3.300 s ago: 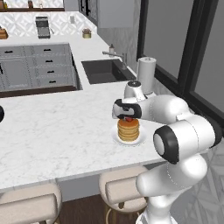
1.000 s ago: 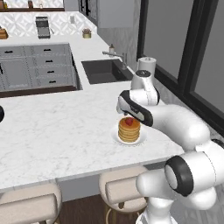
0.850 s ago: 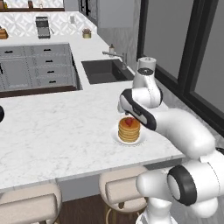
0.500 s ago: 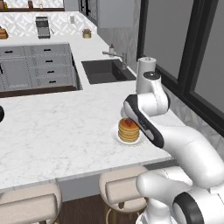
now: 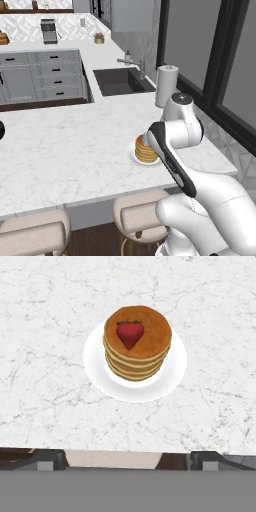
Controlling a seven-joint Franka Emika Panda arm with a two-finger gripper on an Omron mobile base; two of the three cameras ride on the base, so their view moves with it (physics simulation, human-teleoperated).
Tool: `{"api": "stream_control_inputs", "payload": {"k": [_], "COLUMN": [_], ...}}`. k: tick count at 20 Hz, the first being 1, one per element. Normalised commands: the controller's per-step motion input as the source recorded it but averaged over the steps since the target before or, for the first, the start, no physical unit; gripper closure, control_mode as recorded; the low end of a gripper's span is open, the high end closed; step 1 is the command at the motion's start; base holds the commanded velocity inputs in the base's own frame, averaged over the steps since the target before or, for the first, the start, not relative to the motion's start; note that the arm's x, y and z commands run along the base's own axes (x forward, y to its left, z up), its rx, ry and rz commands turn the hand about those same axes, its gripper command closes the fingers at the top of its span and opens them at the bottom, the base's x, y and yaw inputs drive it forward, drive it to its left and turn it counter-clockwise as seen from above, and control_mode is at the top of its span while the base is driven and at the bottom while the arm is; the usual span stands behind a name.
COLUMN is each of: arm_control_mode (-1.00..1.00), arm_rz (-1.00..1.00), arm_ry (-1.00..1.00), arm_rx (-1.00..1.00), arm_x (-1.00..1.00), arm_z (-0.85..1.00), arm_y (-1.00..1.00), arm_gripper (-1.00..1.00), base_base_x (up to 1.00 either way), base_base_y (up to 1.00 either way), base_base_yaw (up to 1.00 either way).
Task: Take the strawberry from the fridge and place it on top of the pancake, located on the dining counter.
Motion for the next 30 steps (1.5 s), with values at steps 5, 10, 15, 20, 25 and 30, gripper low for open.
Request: {"api": "stream_control_inputs", "payload": {"k": [5, 10, 15, 20, 25, 30], "arm_control_mode": [-1.0, -1.0, -1.0, -1.0, -1.0, -1.0], "arm_rz": [0.0, 0.0, 0.0, 0.0, 0.0, 0.0], "arm_ry": [0.0, 0.01, 0.02, -0.05, -0.21, -0.03], "arm_rx": [0.0, 0.0, 0.0, 0.0, 0.0, 0.0], "arm_x": [-0.06, -0.01, 0.0, -0.47, -0.84, -0.17], "arm_z": [0.0, -0.01, -0.09, 0.11, 0.29, 0.03], "arm_y": [0.02, 0.0, 0.03, 0.01, 0.0, 0.0], "arm_gripper": [-1.0, -1.0, -1.0, -1.0, -1.0, -1.0], "base_base_x": [0.0, 0.0, 0.0, 0.0, 0.0, 0.0], "base_base_y": [0.0, 0.0, 0.0, 0.0, 0.0, 0.0], "base_base_yaw": [0.0, 0.0, 0.0, 0.0, 0.0, 0.0]}}
